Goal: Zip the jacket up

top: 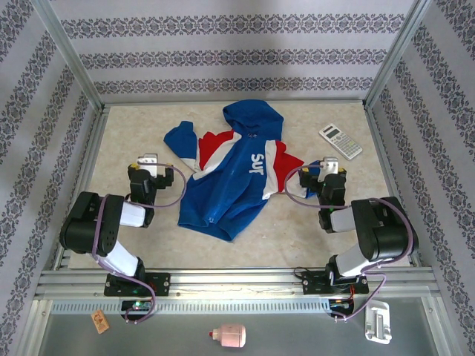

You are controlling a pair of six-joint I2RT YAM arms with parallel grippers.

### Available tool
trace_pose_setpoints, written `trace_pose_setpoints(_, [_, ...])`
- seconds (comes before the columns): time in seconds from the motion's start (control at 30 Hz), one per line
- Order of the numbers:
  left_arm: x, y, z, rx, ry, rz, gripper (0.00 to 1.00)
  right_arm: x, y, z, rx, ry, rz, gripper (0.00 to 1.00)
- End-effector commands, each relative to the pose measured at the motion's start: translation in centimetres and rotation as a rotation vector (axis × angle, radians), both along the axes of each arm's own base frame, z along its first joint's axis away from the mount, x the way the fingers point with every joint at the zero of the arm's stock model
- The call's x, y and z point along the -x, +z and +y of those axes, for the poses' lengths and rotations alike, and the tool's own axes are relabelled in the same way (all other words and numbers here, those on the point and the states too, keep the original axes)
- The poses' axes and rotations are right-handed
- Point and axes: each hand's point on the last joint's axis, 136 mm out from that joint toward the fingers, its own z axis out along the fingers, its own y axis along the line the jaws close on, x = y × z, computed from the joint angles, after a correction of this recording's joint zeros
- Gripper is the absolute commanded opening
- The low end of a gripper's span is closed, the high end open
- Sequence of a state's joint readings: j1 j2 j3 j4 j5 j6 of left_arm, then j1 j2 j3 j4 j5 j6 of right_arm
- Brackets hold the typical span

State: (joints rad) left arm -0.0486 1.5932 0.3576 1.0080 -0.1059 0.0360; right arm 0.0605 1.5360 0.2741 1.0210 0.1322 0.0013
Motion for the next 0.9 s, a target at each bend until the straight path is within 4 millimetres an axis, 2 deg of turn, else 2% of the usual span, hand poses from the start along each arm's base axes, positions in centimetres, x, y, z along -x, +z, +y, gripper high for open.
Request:
trace_pose_setpoints(0.0, [-0.34, -0.23, 0.24, 0.05, -0.008, 0.02, 1.0, -1.69, 1.73, -0.3, -0.045, 0.003, -0.04, 0.98])
trace_pose_setpoints(0.03, [-0.36, -0.23, 0.3, 0.055, -0.008, 0.021, 1.0, -2.31, 2.32, -0.36, -0.06, 0.009, -0.051, 0.98])
trace_pose_setpoints(0.87, [-0.37, -0.29, 0.47, 0.064, -0.009, 0.024, 1.0, -2.35, 2.32, -0.35, -0.075, 0.027, -0.05, 0.98])
